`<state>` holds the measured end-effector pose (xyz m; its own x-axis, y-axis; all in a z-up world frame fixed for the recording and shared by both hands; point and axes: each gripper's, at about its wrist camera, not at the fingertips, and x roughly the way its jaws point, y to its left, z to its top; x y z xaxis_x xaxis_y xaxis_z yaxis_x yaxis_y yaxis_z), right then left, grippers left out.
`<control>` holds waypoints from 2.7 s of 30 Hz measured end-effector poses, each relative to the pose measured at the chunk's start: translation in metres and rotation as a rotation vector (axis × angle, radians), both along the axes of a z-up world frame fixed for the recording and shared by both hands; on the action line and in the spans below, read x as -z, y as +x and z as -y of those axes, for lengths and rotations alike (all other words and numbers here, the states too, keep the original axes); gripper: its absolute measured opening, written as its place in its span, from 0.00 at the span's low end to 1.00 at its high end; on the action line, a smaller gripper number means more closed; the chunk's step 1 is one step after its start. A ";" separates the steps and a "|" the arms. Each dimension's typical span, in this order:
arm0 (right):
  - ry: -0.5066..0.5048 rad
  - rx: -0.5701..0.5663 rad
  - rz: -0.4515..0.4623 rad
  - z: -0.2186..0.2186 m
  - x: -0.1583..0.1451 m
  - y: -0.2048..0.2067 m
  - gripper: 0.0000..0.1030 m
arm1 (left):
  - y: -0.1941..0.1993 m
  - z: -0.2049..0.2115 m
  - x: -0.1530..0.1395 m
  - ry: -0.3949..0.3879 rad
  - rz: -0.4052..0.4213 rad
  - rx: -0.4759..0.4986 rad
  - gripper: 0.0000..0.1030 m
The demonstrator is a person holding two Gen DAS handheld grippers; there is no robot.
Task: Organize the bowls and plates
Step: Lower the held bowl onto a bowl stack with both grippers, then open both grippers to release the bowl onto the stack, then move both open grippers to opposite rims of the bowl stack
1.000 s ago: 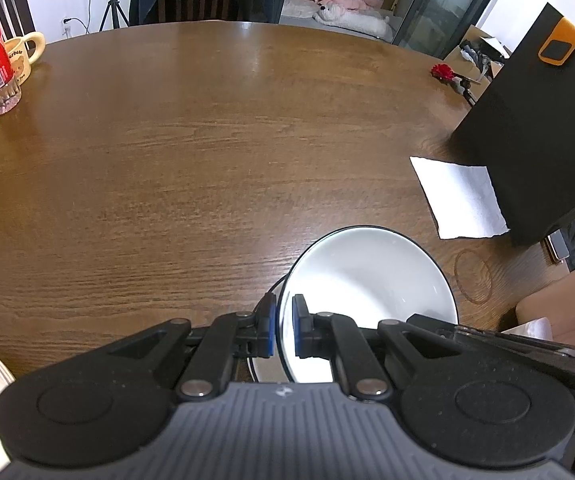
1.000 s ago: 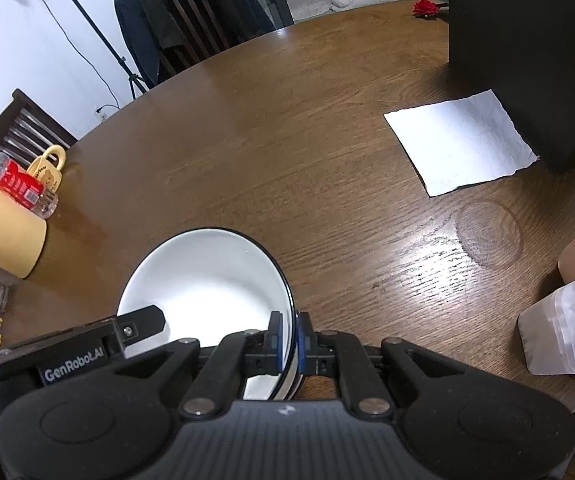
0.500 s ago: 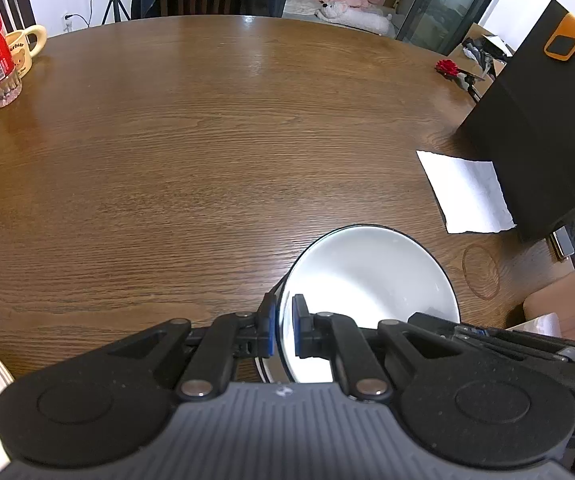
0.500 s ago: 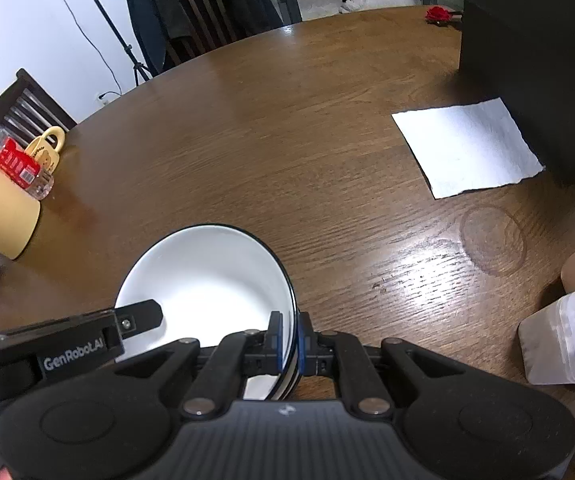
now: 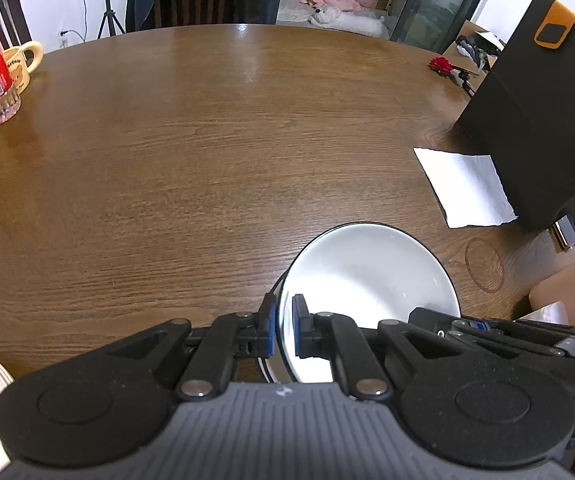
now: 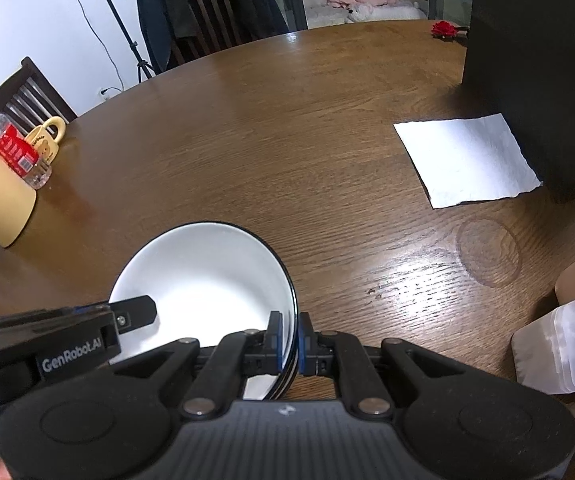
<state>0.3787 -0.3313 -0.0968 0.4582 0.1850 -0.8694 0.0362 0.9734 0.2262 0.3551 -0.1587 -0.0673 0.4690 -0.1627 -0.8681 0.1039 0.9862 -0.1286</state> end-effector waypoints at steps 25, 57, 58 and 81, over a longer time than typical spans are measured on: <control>0.008 0.027 0.011 0.002 0.010 -0.007 0.07 | 0.002 0.004 -0.002 0.045 0.013 0.022 0.08; 0.137 -0.042 0.143 0.036 -0.015 -0.047 1.00 | -0.044 -0.039 -0.035 -0.026 0.242 -0.038 1.00; 0.133 -0.049 0.158 0.036 -0.018 -0.050 1.00 | -0.049 -0.040 -0.037 -0.026 0.269 -0.041 1.00; 0.058 -0.031 0.315 0.002 -0.061 -0.100 1.00 | -0.121 -0.093 -0.051 -0.044 0.370 -0.064 1.00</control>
